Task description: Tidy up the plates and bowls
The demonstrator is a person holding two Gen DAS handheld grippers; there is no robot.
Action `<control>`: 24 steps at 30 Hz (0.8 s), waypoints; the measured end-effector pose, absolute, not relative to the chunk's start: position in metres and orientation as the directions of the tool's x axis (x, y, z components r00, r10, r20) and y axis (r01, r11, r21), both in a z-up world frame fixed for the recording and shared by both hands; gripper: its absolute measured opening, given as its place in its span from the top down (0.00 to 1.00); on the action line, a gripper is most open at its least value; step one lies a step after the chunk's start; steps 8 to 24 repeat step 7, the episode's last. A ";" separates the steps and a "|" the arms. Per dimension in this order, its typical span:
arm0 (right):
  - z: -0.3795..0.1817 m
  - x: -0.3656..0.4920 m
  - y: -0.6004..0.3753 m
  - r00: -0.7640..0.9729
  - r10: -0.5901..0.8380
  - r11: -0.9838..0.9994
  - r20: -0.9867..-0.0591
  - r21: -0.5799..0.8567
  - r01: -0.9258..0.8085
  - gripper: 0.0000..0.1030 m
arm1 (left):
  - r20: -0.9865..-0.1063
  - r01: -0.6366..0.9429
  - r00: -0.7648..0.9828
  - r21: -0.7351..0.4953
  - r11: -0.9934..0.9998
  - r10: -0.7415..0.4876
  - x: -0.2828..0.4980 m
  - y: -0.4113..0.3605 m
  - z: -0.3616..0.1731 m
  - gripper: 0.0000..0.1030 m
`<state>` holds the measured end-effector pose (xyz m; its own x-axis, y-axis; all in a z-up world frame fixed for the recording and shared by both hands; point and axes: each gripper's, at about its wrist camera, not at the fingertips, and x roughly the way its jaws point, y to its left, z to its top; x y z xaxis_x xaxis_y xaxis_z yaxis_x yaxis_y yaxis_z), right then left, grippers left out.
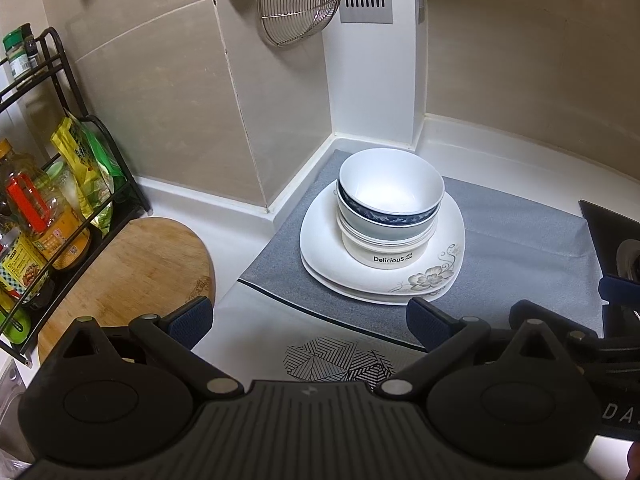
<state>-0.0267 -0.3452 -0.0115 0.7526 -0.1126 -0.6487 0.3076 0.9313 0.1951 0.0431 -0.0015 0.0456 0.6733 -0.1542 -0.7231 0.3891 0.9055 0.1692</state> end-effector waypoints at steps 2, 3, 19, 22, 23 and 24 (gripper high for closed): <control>-0.011 -0.027 -0.345 0.753 -0.111 0.931 -0.649 0.196 0.307 0.01 | -0.721 0.386 0.675 0.165 0.908 -0.155 0.044 -0.001 0.045 0.00; -0.011 -0.026 -0.345 0.753 -0.110 0.932 -0.649 0.196 0.305 0.01 | -0.719 0.382 0.678 0.166 0.909 -0.154 0.044 -0.001 0.045 0.00; -0.011 -0.026 -0.343 0.757 -0.094 0.936 -0.647 0.201 0.288 0.01 | -0.716 0.379 0.681 0.166 0.910 -0.153 0.046 0.000 0.045 0.00; -0.011 -0.026 -0.343 0.757 -0.094 0.936 -0.647 0.201 0.288 0.01 | -0.716 0.379 0.681 0.166 0.910 -0.153 0.046 0.000 0.045 0.00; -0.011 -0.026 -0.343 0.757 -0.094 0.936 -0.647 0.201 0.288 0.01 | -0.716 0.379 0.681 0.166 0.910 -0.153 0.046 0.000 0.045 0.00; -0.011 -0.026 -0.343 0.757 -0.094 0.936 -0.647 0.201 0.288 0.01 | -0.716 0.379 0.681 0.166 0.910 -0.153 0.046 0.000 0.045 0.00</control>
